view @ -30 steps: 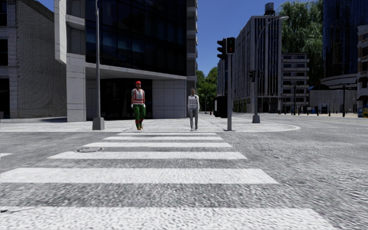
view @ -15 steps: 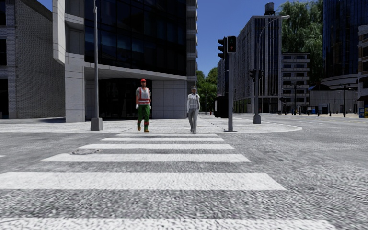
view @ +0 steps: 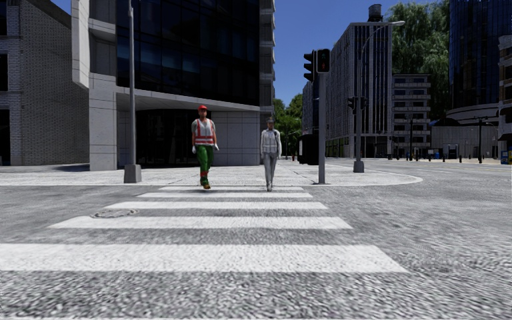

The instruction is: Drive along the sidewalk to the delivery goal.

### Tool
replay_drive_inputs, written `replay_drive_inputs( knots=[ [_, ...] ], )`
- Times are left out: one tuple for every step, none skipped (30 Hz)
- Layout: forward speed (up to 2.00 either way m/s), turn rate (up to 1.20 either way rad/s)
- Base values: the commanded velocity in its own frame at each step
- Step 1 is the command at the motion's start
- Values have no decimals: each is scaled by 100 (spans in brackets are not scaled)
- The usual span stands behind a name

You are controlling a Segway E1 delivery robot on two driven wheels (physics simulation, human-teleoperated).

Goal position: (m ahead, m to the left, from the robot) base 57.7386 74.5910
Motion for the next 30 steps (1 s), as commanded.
replay_drive_inputs(
  knots=[
    [23,0],
    [23,11],
    [23,34],
    [23,34],
    [24,52],
    [28,62],
    [36,65],
    [36,65],
    [41,69],
    [46,72],
    [49,73],
    [50,73],
    [50,73],
    [50,75],
    [51,76],
    [54,76],
    [54,76],
    [61,76],
    [73,76],
    [93,76],
    [93,76],
    [103,76],
    [105,74],
    [109,0],
    [109,0],
    [121,0],
    [130,0],
    [130,0],
    [132,0],
    [132,0]
  ],
)
